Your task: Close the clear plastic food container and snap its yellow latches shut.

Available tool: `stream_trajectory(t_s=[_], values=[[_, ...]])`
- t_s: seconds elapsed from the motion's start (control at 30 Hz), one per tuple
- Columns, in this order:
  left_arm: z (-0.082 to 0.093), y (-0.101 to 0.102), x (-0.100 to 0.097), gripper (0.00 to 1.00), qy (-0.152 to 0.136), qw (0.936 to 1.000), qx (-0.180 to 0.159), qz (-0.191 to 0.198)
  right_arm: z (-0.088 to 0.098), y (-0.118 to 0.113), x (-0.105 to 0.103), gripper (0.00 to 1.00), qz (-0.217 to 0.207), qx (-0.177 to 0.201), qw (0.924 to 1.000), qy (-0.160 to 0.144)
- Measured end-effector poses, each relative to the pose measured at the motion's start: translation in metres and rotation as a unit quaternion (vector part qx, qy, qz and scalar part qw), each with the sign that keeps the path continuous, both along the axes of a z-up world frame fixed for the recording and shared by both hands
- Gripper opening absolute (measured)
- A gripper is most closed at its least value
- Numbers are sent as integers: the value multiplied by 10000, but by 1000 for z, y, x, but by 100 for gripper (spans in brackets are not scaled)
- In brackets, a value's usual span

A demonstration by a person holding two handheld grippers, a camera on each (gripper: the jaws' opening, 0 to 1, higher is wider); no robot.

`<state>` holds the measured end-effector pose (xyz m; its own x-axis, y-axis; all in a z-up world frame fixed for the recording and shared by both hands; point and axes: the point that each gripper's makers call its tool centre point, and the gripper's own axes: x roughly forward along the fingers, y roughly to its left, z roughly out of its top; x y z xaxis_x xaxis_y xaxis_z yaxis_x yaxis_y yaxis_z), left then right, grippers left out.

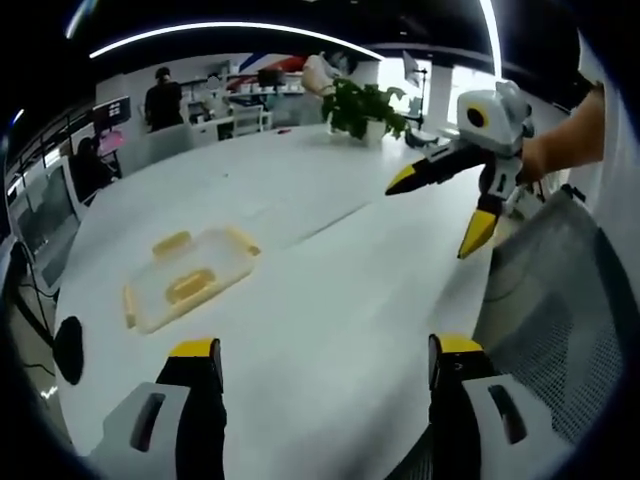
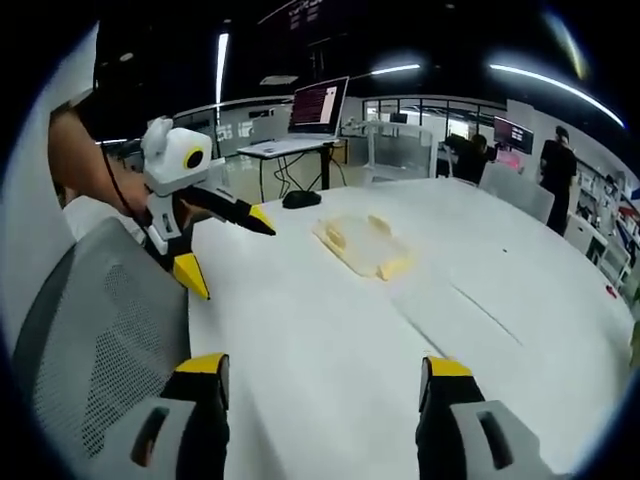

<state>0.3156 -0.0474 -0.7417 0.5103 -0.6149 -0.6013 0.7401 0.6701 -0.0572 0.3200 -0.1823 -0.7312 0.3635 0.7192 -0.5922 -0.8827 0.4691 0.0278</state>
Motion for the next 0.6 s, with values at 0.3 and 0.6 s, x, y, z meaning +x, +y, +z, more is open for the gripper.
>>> stream_trajectory(t_s=[0.3,0.6], values=[[-1,3,11,83,-15,10000,41,-34,-2,5,11,76,107,-51,9999,-27],[-1,13,25,82,-70,9999,119,-3,-4,10,21,75,160,-88,9998,-33]])
